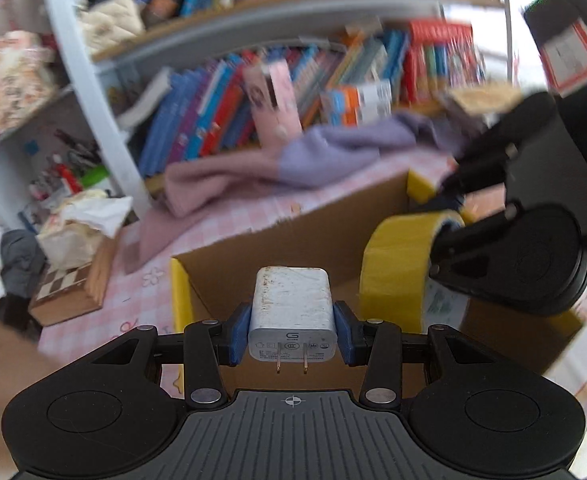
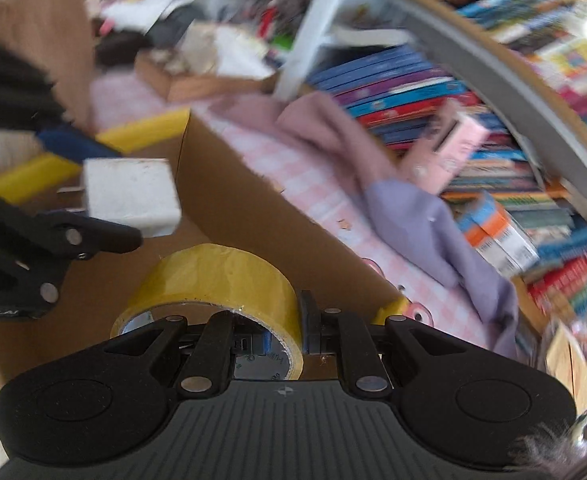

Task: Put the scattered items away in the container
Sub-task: 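Carry the charger in the left tool and tape in the right tool over the yellow box, then open the left tool dropping the charger while the right tool releases the tape into the box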

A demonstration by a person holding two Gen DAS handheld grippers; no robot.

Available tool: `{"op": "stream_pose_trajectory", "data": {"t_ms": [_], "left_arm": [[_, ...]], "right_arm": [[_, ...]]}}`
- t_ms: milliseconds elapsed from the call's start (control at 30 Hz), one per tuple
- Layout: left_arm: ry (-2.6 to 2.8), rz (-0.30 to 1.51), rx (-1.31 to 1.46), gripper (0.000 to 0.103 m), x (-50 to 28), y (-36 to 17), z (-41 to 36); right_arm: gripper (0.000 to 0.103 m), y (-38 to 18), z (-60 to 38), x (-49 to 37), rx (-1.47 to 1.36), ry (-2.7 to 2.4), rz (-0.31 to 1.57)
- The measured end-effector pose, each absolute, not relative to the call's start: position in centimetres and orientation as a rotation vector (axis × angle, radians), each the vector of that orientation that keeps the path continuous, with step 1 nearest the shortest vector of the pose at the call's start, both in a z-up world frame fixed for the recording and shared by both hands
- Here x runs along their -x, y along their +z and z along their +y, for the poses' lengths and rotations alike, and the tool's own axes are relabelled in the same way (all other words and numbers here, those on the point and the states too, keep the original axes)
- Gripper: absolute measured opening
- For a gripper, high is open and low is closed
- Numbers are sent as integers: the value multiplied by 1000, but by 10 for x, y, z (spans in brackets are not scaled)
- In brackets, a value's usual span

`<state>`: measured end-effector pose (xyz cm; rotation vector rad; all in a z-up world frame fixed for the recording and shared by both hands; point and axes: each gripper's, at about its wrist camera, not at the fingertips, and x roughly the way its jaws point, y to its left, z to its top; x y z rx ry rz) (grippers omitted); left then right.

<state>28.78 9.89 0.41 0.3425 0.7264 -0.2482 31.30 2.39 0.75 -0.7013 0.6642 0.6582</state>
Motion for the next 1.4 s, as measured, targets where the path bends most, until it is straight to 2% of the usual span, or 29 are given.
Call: {"op": "stream_pose_trajectory", "data": {"t_ms": [300,700,800,833,867,933,967,1400], "left_arm": [[-328,855,-474,42,-337,-30,94],[-353,958,-497,43,-351,-43,96],[-350,958,-513,47,-352,-44,95],[-342,951,-519,51,-352,-43,94],[-335,938,-523,57,-350,-42,94],[-321,896,-520,63,-346,-38,95],[-306,874,-519,66,-344,-35,95],[-182,632,-404,80,-286,24,95]], "right_arm": [[11,-39,47,-357,878,740,792],[11,-48,53,-361,870,743,840],[13,-47,54,-362,865,755,831],[19,-45,53,-362,857,762,825],[29,-44,52,-362,843,767,818],[39,-38,49,-362,805,780,804],[41,-35,46,-363,788,785,794],[41,26,-5,-335,482,768,651]]}}
